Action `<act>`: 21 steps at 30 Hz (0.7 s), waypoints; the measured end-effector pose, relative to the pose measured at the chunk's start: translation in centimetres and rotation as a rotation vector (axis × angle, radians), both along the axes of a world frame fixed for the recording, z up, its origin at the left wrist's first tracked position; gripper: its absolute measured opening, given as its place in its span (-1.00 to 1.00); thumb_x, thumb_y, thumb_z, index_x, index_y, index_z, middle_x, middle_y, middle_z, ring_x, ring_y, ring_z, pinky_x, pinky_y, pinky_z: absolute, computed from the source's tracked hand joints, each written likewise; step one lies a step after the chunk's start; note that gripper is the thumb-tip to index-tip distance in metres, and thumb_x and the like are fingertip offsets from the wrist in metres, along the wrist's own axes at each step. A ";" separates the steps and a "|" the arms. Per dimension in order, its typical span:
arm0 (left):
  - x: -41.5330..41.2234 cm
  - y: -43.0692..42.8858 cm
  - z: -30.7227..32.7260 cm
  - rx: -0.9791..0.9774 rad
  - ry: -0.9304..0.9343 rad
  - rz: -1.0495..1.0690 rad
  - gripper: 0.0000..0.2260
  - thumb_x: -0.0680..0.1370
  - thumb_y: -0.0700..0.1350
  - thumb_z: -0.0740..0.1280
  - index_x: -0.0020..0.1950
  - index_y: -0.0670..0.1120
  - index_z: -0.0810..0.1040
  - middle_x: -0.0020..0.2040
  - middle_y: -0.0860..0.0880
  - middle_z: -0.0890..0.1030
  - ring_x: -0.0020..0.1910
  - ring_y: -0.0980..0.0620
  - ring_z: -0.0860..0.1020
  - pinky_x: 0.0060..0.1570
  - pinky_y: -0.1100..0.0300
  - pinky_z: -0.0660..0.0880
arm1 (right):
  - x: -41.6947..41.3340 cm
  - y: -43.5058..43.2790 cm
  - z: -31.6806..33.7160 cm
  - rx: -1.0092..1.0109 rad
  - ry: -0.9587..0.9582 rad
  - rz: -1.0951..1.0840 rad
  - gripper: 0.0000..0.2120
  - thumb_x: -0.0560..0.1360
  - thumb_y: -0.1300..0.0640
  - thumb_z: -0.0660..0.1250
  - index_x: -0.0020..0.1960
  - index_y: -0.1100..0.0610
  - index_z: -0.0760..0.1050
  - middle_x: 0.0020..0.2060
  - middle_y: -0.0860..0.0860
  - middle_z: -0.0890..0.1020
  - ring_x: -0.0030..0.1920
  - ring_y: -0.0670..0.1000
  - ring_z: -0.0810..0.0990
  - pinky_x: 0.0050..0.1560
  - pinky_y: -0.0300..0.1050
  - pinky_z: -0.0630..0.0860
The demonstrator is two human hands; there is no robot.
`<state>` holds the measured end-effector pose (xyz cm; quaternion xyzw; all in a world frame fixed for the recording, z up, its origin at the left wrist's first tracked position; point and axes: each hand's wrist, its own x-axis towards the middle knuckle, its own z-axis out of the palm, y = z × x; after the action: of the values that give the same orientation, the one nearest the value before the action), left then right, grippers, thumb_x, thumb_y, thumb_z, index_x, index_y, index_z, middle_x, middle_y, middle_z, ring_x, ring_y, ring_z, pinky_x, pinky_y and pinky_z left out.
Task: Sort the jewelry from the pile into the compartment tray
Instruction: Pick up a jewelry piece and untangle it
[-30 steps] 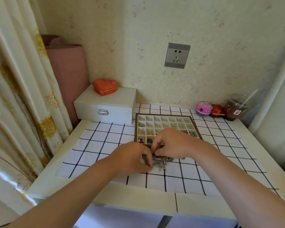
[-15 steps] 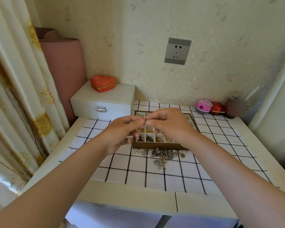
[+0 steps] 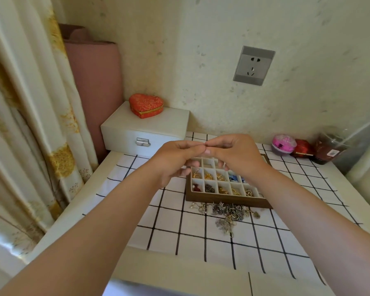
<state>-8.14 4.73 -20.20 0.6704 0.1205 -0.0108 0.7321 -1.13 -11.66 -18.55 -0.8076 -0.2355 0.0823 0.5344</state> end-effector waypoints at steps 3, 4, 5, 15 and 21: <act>0.5 0.4 -0.4 0.028 -0.008 0.080 -0.86 0.56 -0.13 0.41 0.11 -0.04 0.66 -0.05 -0.05 0.71 -0.35 0.17 0.55 -0.45 0.35 0.42 | 0.9 0.6 -0.2 -0.084 0.004 0.006 -0.90 0.41 0.15 0.57 -0.09 0.04 0.72 -0.39 -0.12 0.69 -0.45 -0.10 0.51 -0.42 -0.32 0.47; 0.6 0.5 -0.5 0.060 -0.019 0.114 -0.87 0.56 -0.15 0.41 0.09 -0.05 0.67 -0.11 -0.04 0.69 -0.36 0.16 0.55 -0.46 0.35 0.42 | 1.1 0.8 -0.2 -0.111 0.045 0.022 -0.91 0.42 0.15 0.56 -0.08 0.04 0.72 -0.37 -0.10 0.69 -0.44 -0.10 0.51 -0.41 -0.30 0.48; 0.7 0.7 -0.6 0.107 -0.041 0.145 -0.88 0.55 -0.16 0.42 0.08 -0.06 0.66 -0.14 -0.03 0.68 -0.37 0.16 0.55 -0.47 0.36 0.42 | 1.4 1.0 0.0 -0.123 0.120 0.043 -0.90 0.44 0.13 0.54 -0.04 0.04 0.71 -0.32 -0.08 0.72 -0.42 -0.09 0.52 -0.39 -0.26 0.48; 1.7 1.7 -3.0 0.506 -0.237 0.222 -0.90 0.44 -0.08 0.53 -0.15 0.09 0.65 -0.18 0.12 0.68 -0.18 0.23 0.59 -0.04 0.24 0.51 | 4.2 2.7 -0.7 -0.253 0.337 0.074 -0.89 0.53 0.15 0.45 0.03 0.12 0.70 -0.13 0.06 0.75 -0.40 -0.09 0.45 -0.42 -0.23 0.37; 1.6 1.4 -4.5 0.879 -0.056 0.098 -0.85 0.58 -0.02 0.35 0.14 0.12 0.58 0.08 0.17 0.61 0.02 0.15 0.53 -0.01 0.20 0.45 | 4.5 3.4 -3.1 -0.531 -0.134 0.060 -0.83 0.56 0.07 0.41 -0.17 0.05 0.71 -0.32 -0.20 0.63 -0.31 -0.30 0.56 -0.13 -0.23 0.45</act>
<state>-6.51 6.08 -24.73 0.9116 0.1255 0.0945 0.3799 3.36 -8.22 -21.66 -0.9157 -0.2644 0.1034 0.2845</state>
